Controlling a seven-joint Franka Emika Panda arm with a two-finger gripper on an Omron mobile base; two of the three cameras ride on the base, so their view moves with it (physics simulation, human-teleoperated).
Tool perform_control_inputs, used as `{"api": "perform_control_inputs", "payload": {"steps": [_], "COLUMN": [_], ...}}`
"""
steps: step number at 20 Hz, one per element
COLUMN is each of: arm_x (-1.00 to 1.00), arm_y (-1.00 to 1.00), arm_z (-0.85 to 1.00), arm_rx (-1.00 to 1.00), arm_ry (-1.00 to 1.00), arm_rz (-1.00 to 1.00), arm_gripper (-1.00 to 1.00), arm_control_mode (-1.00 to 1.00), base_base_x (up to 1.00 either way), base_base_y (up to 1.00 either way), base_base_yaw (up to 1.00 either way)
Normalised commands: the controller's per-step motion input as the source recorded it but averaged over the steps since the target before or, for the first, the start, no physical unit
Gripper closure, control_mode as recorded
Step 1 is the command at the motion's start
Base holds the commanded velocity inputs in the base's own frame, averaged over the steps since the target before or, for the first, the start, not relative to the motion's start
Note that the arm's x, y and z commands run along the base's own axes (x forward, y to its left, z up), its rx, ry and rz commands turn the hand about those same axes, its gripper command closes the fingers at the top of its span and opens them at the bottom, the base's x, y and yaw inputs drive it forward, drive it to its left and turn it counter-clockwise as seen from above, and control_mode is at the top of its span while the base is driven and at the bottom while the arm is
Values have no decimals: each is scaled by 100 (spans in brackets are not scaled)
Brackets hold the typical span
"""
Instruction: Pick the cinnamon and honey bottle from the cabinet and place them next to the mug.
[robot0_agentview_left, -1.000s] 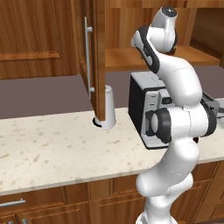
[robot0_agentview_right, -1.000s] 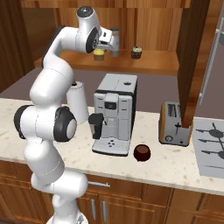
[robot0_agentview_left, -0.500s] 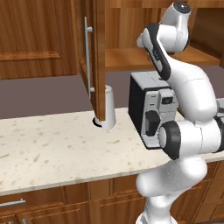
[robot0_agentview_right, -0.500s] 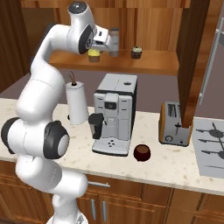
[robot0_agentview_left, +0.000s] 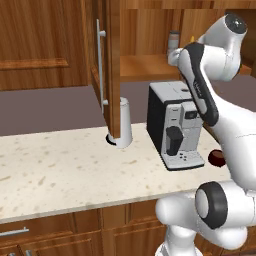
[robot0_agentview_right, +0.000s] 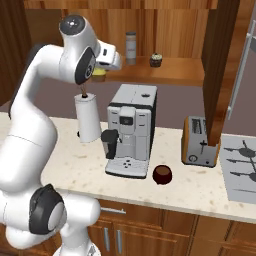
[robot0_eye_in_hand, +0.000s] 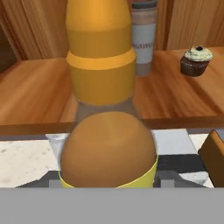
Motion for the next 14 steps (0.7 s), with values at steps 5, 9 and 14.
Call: {"api": "perform_control_inputs", "payload": {"steps": [5, 9, 14], "arm_x": [-81, -65, -63], "arm_y": [-27, -50, -55], "arm_z": [-7, -18, -30], "arm_rx": [0, 0, 0], "arm_ry": [0, 0, 0], "arm_rz": [11, 14, 12], "arm_gripper": [100, 100, 100], "arm_control_mode": [-100, -100, -100], "base_base_x": [0, 0, 0], "base_base_y": [0, 0, 0], "base_base_yaw": [0, 0, 0]}}
